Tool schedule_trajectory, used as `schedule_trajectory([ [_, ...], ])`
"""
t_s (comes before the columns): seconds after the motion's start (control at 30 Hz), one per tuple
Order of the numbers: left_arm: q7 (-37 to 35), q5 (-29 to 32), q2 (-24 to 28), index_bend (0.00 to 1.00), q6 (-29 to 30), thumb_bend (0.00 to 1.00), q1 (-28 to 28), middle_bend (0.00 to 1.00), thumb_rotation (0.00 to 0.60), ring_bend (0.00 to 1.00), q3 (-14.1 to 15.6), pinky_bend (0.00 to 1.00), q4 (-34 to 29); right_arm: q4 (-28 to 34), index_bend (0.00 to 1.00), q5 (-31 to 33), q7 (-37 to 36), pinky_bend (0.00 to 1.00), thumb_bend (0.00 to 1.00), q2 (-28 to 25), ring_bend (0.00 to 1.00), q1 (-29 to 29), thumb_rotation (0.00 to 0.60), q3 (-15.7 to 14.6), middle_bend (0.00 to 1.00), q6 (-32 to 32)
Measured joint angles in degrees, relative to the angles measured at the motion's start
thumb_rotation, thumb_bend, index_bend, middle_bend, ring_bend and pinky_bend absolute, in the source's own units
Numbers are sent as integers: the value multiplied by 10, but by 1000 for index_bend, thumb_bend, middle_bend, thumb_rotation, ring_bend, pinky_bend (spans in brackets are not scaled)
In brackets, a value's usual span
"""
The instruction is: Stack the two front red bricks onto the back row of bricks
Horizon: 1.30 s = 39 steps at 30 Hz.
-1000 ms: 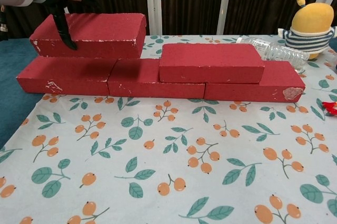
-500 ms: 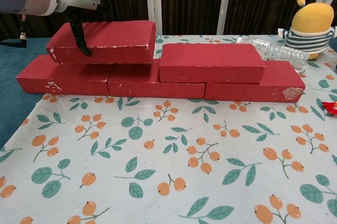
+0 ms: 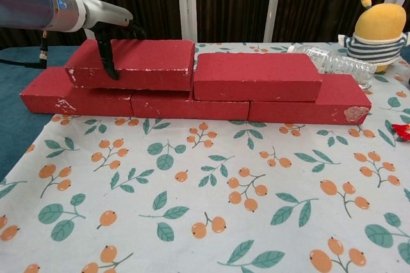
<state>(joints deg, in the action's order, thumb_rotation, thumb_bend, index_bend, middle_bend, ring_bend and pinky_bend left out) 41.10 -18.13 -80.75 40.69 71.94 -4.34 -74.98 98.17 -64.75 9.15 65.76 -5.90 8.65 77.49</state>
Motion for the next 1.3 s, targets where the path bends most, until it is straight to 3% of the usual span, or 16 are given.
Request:
schedule_trajectory([
  [0.43,8,17,-25,253,-2,0,15,301,600,268,9,226,26,-3,4,4,0,0,63,1,0,-1,600,2,0,-1],
  [1.3,29,56,-30,254,3,0,38,303,600,268,22,226,19,-1,4,7,3,0,63,2,0,-2,600,2,0,2],
])
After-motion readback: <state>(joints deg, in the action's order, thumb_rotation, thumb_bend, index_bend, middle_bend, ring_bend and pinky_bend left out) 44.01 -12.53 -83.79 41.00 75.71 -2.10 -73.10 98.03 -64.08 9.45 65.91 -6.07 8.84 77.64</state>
